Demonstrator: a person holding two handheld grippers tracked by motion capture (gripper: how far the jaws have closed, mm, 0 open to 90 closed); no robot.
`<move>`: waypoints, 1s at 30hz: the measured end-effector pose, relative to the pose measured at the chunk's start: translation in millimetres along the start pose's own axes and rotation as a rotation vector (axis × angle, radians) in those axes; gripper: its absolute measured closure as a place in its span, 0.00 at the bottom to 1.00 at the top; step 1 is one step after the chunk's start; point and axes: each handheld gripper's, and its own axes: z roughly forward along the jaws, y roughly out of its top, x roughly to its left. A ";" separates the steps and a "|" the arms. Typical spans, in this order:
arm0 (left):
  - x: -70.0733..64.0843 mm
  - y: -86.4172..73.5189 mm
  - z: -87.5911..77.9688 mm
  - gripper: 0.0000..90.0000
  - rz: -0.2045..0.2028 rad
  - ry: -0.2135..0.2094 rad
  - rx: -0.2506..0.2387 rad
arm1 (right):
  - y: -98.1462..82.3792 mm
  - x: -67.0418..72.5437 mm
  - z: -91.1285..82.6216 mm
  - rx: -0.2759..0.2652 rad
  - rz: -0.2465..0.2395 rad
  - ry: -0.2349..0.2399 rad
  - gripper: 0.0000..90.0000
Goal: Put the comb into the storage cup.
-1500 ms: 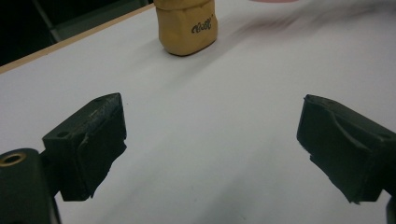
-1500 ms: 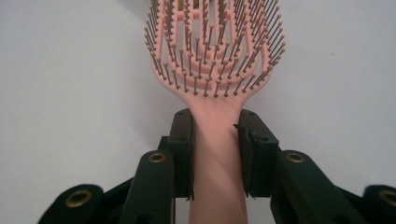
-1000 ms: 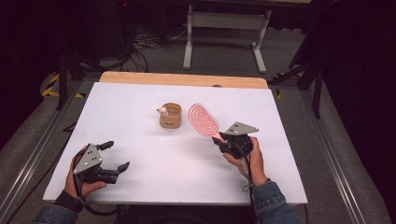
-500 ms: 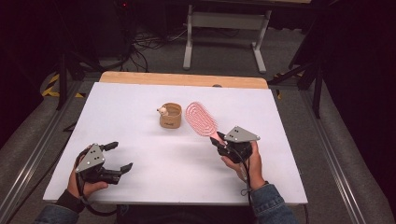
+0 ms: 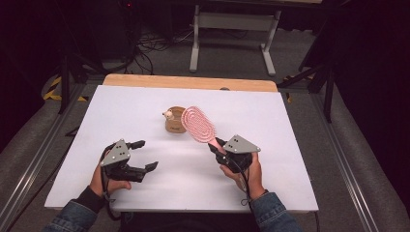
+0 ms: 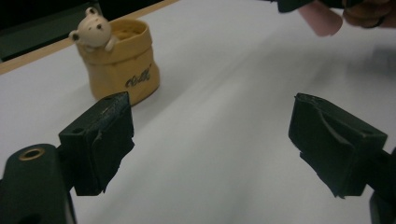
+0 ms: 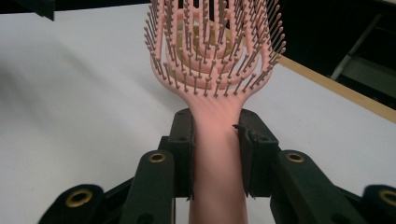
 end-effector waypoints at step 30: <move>-20.0 44.9 60.5 0.23 -0.181 -0.123 -0.128 | 0.9 31.9 8.3 -0.042 -0.083 0.032 0.77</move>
